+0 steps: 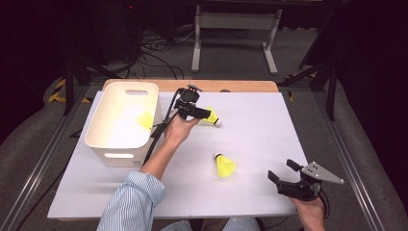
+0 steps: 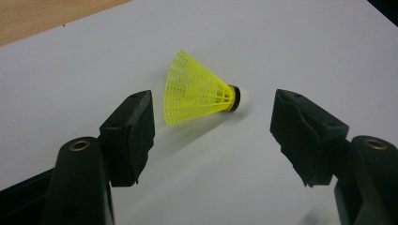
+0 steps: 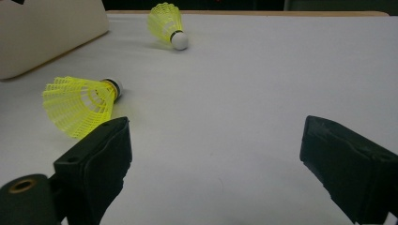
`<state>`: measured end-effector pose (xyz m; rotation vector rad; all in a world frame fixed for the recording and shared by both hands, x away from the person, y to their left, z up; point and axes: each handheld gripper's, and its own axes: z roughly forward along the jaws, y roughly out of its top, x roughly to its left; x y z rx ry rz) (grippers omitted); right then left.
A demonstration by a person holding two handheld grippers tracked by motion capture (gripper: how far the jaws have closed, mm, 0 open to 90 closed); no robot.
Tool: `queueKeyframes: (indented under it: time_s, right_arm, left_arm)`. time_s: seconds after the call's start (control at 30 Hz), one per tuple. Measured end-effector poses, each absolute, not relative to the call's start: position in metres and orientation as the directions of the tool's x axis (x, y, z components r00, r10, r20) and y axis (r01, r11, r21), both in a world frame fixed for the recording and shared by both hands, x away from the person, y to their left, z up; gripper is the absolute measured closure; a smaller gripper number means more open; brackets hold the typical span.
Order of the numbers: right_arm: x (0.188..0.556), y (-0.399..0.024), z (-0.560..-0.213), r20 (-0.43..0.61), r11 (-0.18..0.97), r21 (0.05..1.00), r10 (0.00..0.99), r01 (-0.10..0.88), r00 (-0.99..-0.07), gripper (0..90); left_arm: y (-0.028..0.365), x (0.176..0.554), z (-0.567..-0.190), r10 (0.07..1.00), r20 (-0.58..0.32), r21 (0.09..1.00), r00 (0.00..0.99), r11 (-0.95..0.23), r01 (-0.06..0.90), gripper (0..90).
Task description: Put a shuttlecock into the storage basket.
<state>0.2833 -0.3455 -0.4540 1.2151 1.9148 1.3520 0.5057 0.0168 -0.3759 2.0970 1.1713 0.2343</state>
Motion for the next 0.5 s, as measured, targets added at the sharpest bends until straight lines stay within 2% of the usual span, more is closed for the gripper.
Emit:
queueKeyframes:
  time_s: [0.5]
  right_arm:
    - [0.284,-0.345,-0.454,0.086,0.12,0.918,0.871,0.378,-0.485,9.9]
  left_arm:
    - [0.009,0.53,-0.393,0.806,-0.235,0.637,0.543,-0.294,0.712,35.7]
